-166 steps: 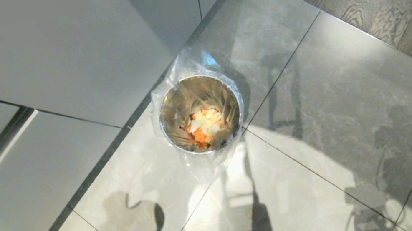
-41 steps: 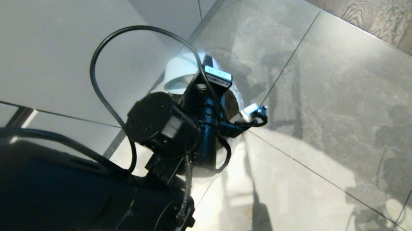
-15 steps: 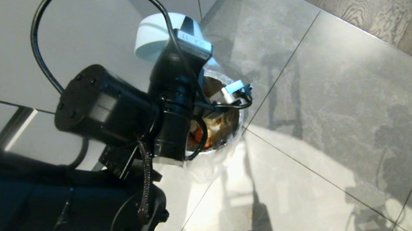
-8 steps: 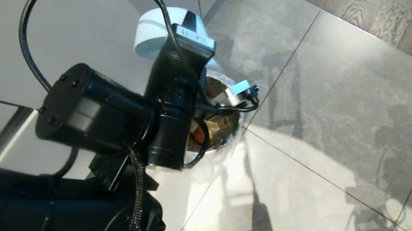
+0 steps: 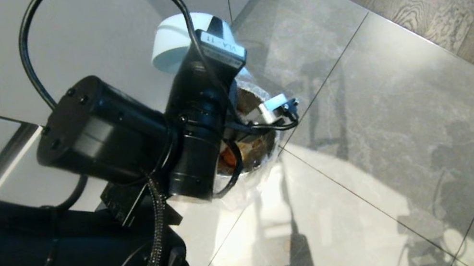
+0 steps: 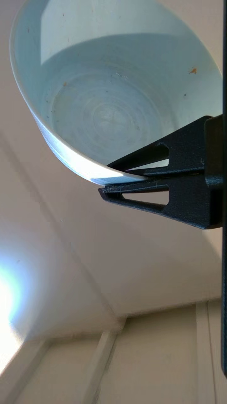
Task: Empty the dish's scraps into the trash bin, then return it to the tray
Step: Pour the leftover food from the bowl into the trash can, then put the bowl back to the table
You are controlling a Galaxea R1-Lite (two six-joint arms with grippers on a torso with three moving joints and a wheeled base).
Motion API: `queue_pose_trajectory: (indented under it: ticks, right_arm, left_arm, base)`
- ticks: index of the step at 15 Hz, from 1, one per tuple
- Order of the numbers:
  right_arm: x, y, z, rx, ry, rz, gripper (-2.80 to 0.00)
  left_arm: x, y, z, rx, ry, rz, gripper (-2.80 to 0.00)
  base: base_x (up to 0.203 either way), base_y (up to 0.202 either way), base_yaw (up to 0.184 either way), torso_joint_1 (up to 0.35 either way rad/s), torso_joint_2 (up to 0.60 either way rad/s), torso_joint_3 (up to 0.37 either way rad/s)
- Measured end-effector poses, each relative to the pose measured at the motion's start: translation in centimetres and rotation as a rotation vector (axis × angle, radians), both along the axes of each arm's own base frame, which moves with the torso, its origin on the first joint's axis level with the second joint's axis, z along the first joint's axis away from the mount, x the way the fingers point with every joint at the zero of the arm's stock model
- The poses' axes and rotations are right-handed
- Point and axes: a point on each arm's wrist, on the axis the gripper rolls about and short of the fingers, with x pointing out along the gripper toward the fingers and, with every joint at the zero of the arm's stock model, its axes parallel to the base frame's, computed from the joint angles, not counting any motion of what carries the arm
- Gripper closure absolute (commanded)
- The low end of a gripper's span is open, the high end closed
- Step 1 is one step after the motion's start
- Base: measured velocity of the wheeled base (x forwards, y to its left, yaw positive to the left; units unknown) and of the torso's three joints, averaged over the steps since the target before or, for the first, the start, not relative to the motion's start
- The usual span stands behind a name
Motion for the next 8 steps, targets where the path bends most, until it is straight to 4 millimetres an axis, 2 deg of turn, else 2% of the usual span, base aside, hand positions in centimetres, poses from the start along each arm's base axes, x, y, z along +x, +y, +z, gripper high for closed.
queue_pose_trajectory:
  ticks: [6, 8]
  right_arm:
    - [0.0, 0.0, 0.0, 0.000, 0.000, 0.000, 0.00]
    - [0.0, 0.0, 0.0, 0.001, 0.000, 0.000, 0.00]
  left_arm:
    - [-1.0, 2.2, -3.6, -0.140, 0.239, 0.133, 0.00]
    - [-1.1, 3.6, -3.7, -0.204, 0.266, 0.154, 0.00]
  base:
    - [0.000, 0.000, 0.000, 0.000, 0.00, 0.000]
    - [0.000, 0.000, 0.000, 0.000, 0.00, 0.000]
